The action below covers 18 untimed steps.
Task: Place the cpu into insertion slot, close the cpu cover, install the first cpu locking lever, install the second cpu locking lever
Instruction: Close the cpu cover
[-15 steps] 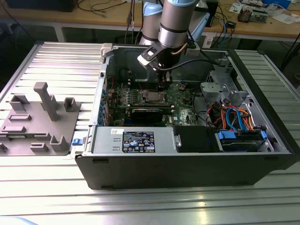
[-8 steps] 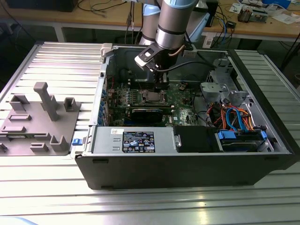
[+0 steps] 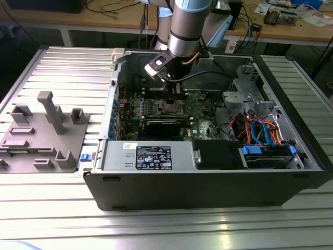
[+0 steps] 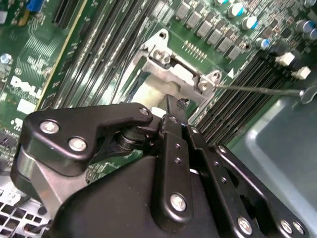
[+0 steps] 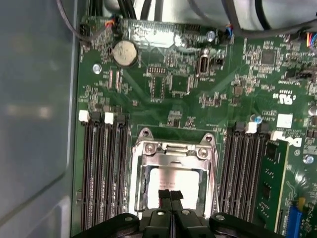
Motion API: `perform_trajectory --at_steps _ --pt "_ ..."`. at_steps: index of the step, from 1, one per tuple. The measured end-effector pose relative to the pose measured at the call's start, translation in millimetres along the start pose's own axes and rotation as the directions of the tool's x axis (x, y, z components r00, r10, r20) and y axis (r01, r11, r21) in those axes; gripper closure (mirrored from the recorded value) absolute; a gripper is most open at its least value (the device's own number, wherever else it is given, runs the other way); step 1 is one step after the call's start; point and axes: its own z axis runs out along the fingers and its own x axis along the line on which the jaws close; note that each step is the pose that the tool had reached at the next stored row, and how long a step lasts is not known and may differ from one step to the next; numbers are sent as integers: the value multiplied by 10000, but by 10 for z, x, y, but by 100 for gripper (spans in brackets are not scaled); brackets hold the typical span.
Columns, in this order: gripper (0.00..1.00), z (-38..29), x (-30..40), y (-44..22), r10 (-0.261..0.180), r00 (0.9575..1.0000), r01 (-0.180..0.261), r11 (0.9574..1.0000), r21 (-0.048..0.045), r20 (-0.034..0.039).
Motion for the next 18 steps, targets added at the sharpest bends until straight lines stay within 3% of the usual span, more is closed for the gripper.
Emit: perform_trajectory --at_steps 3,8,18 --pt "89 37 6 -69 -1 10000 1 10000 0 -2" --pt "89 99 10 -102 0 10000 0 10000 0 -2" --pt "89 133 9 -98 0 10000 0 10000 3 1"
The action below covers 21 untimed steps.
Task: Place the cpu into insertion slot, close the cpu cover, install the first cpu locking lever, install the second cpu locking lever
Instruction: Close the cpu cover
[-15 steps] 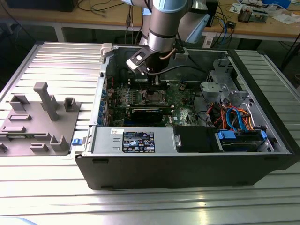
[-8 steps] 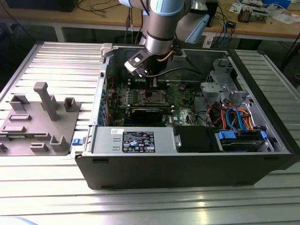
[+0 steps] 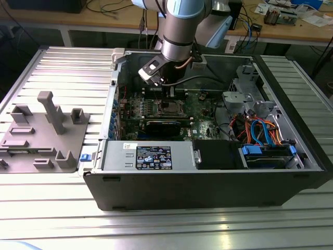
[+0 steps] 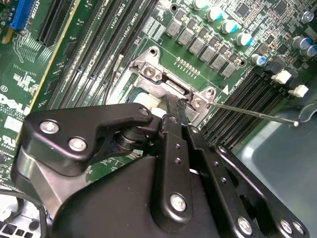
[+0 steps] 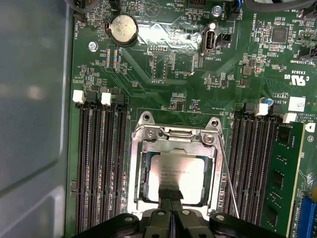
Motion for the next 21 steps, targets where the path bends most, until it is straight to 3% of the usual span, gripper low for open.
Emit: perform_trajectory --at_steps 6,13,21 --pt "89 -19 -8 105 -10 10000 10 10000 11 -20" --pt "89 -83 -14 167 -16 10000 16 10000 17 -51" --pt "89 -95 -24 258 -33 9999 33 10000 47 -98"
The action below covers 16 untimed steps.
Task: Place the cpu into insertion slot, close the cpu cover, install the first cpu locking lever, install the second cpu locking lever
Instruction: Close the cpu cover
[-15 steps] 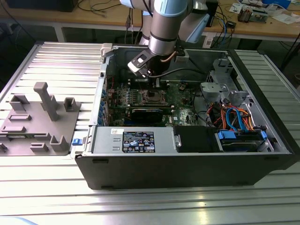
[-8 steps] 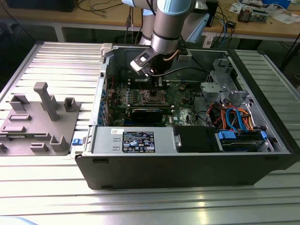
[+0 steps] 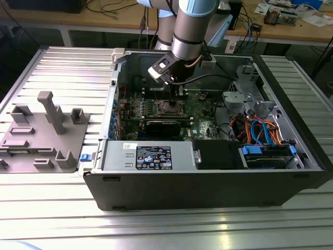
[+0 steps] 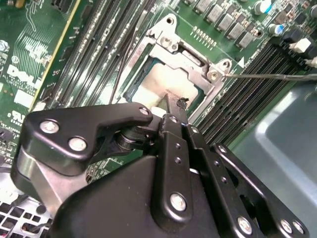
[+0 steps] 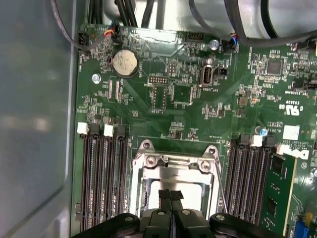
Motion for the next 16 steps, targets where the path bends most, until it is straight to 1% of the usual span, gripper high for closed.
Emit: perform_trajectory --at_steps 8,10,13,16 --pt "89 -11 -18 119 -11 10000 11 10000 45 -24" --pt "89 -16 -21 133 -13 10000 13 10000 47 -27" --pt "89 -67 -21 129 -16 10000 16 10000 47 -27" --pt "89 -164 -21 120 -17 10000 18 10000 43 -28"
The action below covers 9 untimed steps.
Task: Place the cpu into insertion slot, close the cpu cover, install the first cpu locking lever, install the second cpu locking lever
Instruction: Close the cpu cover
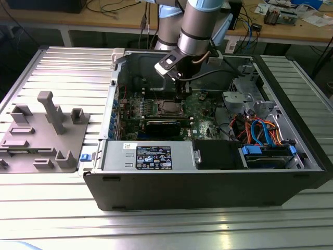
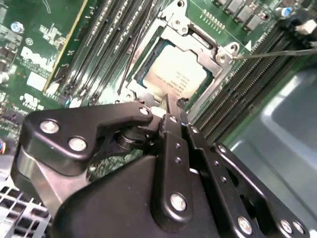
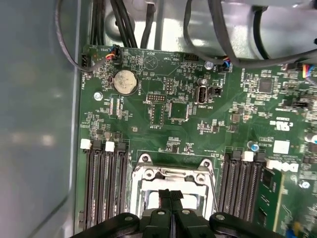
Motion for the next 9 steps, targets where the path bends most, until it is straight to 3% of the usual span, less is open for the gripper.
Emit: perform_trajectory --at_steps 7,9 --pt "89 -201 0 -19 -1 10000 1 10000 -7 3" --pt "89 -242 0 -23 11 9999 -11 10000 -3 107"
